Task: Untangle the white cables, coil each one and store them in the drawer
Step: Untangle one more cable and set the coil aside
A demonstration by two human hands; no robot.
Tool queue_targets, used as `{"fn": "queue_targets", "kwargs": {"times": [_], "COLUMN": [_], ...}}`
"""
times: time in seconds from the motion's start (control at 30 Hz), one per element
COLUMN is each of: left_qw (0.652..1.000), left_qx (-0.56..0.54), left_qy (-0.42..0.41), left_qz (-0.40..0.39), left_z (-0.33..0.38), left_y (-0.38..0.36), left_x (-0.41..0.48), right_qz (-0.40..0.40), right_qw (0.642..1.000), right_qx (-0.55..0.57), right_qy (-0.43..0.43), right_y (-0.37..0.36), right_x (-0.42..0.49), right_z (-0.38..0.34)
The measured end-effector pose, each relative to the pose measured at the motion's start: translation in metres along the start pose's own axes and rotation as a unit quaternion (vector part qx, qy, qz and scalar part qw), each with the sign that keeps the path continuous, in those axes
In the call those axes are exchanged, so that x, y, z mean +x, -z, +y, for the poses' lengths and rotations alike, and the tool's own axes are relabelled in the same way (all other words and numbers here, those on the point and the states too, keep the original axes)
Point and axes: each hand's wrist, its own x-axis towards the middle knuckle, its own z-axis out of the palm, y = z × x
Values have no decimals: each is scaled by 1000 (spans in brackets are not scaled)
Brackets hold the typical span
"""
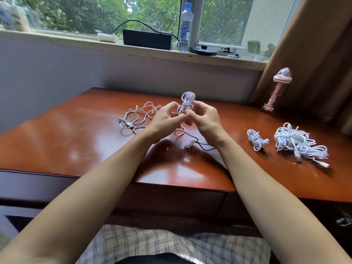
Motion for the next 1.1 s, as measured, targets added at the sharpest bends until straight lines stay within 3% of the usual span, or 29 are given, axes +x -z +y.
{"fn": "queue_targets", "kwargs": {"times": [0.37, 1.1], "left_qw": [998, 997], "left_qx": [-30, -25], "left_qy": [46, 75], "left_qz": [7, 8], "left_z": [-1, -21], "left_y": [-2, 0], "left_x": [3, 16], "right_qz": [12, -10], "right_qw": [1000, 991], "right_qx": [-10, 117], "right_qy": [-5, -72], "right_y": [4, 11], "right_x": [5, 5], "right_z": [7, 10]}}
